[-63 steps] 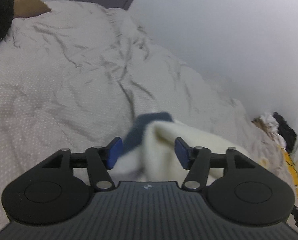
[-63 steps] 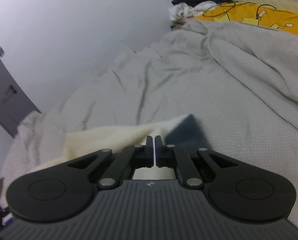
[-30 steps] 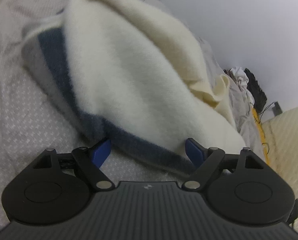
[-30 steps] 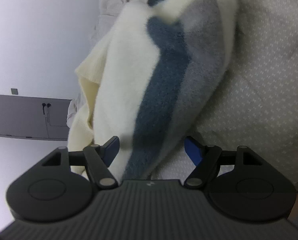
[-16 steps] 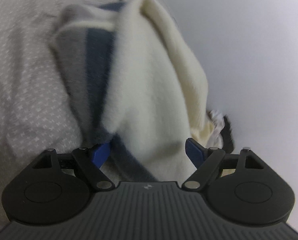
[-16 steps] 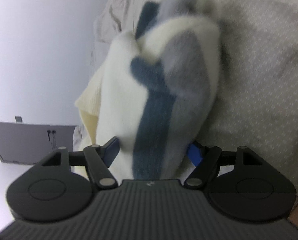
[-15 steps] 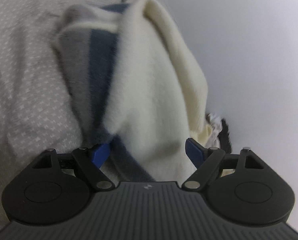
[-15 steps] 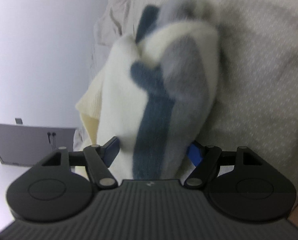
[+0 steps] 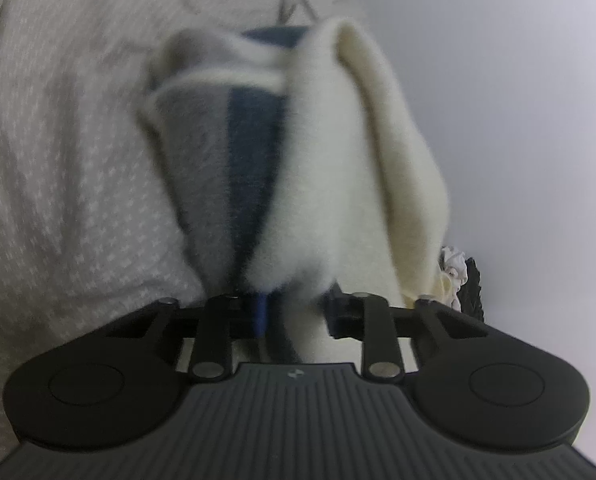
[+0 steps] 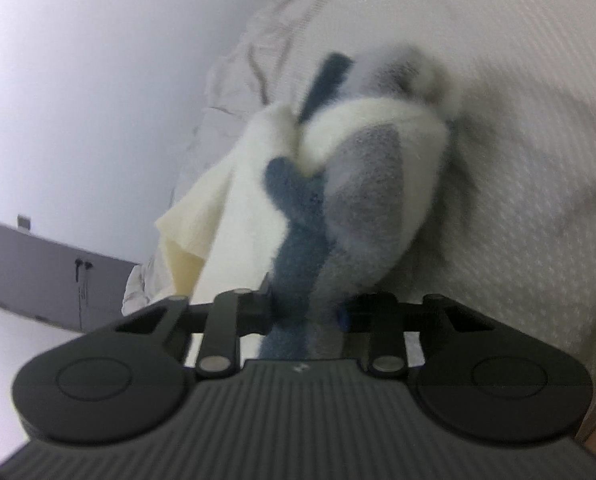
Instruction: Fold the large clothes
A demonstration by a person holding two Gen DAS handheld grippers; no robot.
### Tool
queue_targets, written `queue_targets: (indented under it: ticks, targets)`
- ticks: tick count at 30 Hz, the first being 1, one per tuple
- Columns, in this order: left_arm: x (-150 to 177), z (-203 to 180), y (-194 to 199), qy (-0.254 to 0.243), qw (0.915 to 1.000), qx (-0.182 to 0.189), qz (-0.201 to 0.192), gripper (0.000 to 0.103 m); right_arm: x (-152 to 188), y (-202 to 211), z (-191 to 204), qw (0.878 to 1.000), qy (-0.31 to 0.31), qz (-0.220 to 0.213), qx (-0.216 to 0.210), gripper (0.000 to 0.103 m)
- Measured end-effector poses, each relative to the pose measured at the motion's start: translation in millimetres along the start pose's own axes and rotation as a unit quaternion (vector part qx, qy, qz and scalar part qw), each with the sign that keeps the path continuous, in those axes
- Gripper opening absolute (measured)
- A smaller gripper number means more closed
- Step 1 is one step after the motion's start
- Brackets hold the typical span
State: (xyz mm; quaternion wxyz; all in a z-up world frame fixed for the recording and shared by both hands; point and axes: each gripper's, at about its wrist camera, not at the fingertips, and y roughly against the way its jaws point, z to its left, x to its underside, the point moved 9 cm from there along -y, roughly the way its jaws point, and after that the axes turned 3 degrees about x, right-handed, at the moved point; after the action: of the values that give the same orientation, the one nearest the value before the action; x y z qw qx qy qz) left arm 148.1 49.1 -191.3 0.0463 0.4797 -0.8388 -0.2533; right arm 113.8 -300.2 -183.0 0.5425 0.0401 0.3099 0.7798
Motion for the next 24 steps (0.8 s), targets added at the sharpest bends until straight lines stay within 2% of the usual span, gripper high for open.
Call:
queue_targets:
  ticks: [4,7,10,12,14,18,21,24]
  targets:
    - [-3.2,-15.6,25.7,-0.03,0.9995,0.008,-0.011,0.022,-2.1,23.4,19.1,1.0,0.019,-0.002,-0.02,0.027]
    - [-9.5,-32.4,50.1,-0.056,0.9981,0.012,-0.023,0.013,0.9,44.6,27.2,0.999,0.025,0.009,-0.029,0.027]
    - [-5.5,-46.3,83.3,-0.106,0.9936,0.008,-0.039,0.01,5.3,64.8,33.6,0.999,0.035,0.022,-0.029,0.027]
    - [-0.2,-44.2,92.4,-0.121,0.9921,0.002,-0.032,0.01,7.1,77.2,32.5,0.998,0.044,0.027,-0.027,0.027]
    - [4.6,-35.5,95.1,-0.108,0.9939,0.004,-0.019,0.01,10.7,88.1,27.8,0.998,0.05,0.029,-0.02,0.027]
    - [8.0,-18.7,84.8,-0.081,0.9966,0.006,-0.014,0.008,17.4,72.7,32.3,0.998,0.036,0.04,-0.011,0.027]
    - [0.5,-39.0,82.9,-0.1,0.9945,0.019,-0.024,0.008,8.6,67.7,35.1,0.999,0.017,0.042,-0.018,0.027]
    - [-10.5,-75.1,74.8,-0.125,0.9912,0.025,-0.036,0.008,-5.2,61.3,47.6,0.999,0.002,0.047,-0.019,0.03]
